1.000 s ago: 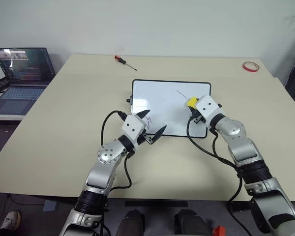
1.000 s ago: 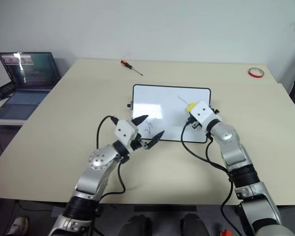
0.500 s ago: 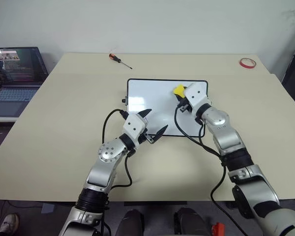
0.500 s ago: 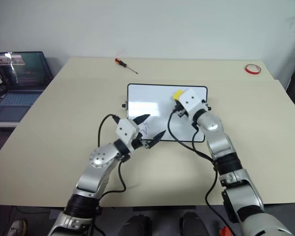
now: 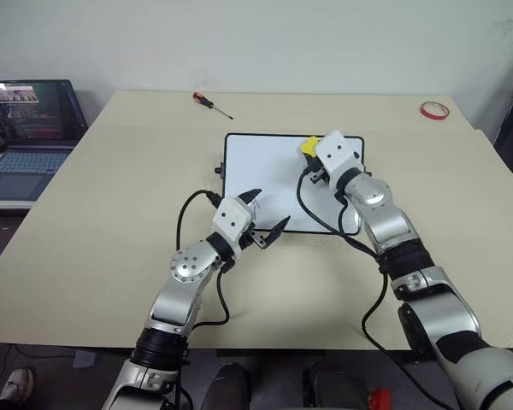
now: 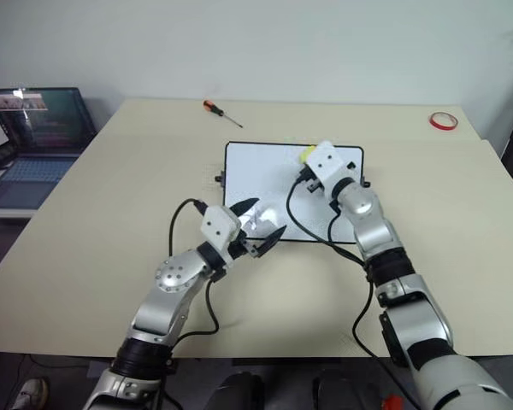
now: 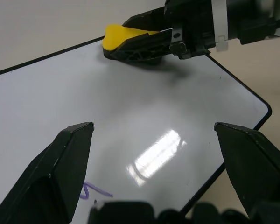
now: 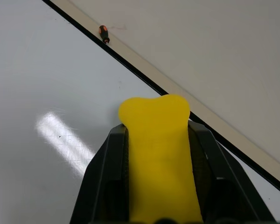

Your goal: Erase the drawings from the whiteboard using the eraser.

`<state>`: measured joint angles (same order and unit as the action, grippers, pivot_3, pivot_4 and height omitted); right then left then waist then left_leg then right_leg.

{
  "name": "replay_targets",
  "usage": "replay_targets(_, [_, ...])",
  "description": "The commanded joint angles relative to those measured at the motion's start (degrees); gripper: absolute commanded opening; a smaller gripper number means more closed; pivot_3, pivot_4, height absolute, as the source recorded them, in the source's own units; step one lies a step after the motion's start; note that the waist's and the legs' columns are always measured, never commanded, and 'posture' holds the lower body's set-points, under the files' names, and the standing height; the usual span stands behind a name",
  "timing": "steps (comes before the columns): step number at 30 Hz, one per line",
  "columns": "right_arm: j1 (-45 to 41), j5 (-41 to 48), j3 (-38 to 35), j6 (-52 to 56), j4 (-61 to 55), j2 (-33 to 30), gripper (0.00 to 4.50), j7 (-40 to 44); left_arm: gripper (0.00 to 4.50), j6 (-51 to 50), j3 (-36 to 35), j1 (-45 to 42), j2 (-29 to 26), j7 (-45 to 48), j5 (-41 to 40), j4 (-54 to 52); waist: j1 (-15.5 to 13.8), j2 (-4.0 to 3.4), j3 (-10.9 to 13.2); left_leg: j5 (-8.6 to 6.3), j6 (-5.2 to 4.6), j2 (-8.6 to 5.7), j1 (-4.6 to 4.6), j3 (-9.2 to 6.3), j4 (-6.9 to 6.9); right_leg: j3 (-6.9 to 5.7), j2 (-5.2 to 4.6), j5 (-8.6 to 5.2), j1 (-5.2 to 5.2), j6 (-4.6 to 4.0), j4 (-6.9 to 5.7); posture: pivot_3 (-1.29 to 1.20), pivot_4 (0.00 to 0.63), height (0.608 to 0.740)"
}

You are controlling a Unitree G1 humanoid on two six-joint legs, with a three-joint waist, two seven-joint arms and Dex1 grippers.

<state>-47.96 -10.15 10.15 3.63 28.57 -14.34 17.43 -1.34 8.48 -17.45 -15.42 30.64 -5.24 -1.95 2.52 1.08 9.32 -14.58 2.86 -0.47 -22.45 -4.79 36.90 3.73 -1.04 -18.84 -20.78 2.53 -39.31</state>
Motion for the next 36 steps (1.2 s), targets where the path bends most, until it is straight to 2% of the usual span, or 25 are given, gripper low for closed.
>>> replay_targets(1, [3.55, -1.73, 0.68, 4.46, -2.38, -1.9, 1.3, 1.3, 4.5, 0.07, -0.2, -0.18, 0.22, -0.13, -0.29, -2.27, -0.01, 0.01, -0.01, 0.0, 0.0, 0.0, 0.02, 0.01, 0.02, 0.01, 0.0, 0.0, 0.0, 0.0, -0.05, 0.0, 0.15, 0.74])
replay_targets(6, [9.26, -2.92, 0.52, 8.66, -7.86, -5.47, 1.3, 2.12, 4.5, -0.38, -0.26, -0.27, 0.17, -0.04, -0.43, -2.64, -0.48, 0.01, -0.02, 0.01, 0.0, -0.01, 0.09, -0.01, 0.06, 0.0, 0.0, 0.0, 0.08, 0.0, -0.12, 0.0, 0.15, 0.74])
replay_targets(10, [12.87, -3.49, 0.35, 10.06, -10.21, -7.63, 1.3, 2.52, 4.5, -0.68, -0.28, -0.12, 0.07, 0.06, -0.52, -2.89, -0.89, 0.02, -0.03, 0.0, -0.01, -0.03, 0.57, -0.16, 0.03, -0.02, 0.0, -0.01, 0.65, 0.01, 0.14, 0.0, 0.15, 0.74])
replay_targets(20, [16.02, -3.12, -0.37, 12.62, -14.38, -9.69, 1.3, 3.32, 4.5, -0.83, -0.12, -0.77, 0.16, 0.62, -0.74, -2.24, -0.88, 0.06, -0.05, 0.0, -0.01, -0.04, 0.68, -0.24, 0.04, -0.03, 0.0, 0.03, 0.84, 0.05, 0.26, 0.0, 0.15, 0.74])
replay_targets(29, [12.74, 0.79, -2.78, 6.86, -15.97, -5.34, 1.3, 0.96, 4.5, -0.5, 0.25, -1.23, 0.47, 1.01, -0.57, -1.5, -0.71, 0.06, -0.03, 0.0, -0.01, -0.05, 0.64, -0.25, 0.02, -0.03, 0.0, 0.03, 0.81, 0.06, 0.29, 0.0, 0.15, 0.74])
replay_targets(36, [8.07, 1.35, -3.44, 2.33, -11.58, -2.07, 1.3, -1.45, 4.5, -0.57, 0.32, -1.08, 0.73, 1.32, -0.38, -1.7, -0.12, 0.01, 0.05, 0.0, -0.01, -0.01, 0.52, -0.03, -0.12, 0.0, 0.01, 0.03, 0.53, 0.05, 0.25, 0.0, 0.15, 0.74])
